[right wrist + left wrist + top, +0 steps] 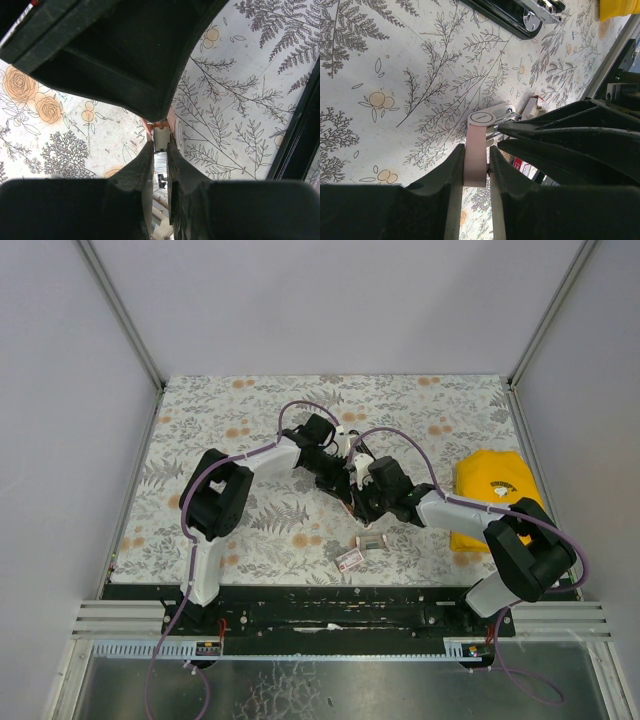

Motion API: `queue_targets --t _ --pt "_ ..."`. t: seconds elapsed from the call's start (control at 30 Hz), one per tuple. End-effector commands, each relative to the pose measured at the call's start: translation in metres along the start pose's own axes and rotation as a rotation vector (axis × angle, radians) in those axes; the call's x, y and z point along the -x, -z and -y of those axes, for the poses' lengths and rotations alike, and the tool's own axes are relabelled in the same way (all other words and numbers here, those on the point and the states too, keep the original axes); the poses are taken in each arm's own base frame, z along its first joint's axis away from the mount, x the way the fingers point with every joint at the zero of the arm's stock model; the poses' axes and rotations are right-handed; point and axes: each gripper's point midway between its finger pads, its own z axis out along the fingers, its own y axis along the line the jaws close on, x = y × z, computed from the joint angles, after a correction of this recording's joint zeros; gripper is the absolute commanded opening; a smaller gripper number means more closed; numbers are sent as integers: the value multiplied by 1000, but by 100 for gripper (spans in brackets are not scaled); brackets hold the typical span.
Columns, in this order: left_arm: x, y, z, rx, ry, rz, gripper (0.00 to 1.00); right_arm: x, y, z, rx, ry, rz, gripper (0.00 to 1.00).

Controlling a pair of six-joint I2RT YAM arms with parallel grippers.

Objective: Load the staples into the stapler

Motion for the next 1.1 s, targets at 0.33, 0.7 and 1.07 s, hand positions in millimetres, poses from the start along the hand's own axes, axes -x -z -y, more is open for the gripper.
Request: queue_targets --t 0.33,0.7,1.07 --pt "-4 -3 1 2 -13 -32 0 23 6 -2 -8 41 56 17" --pt "-5 -3 1 3 -12 -34 0 21 4 -1 -9 42 50 17" --pt "-4 -2 2 5 -14 -33 0 7 1 4 -37 33 17 17"
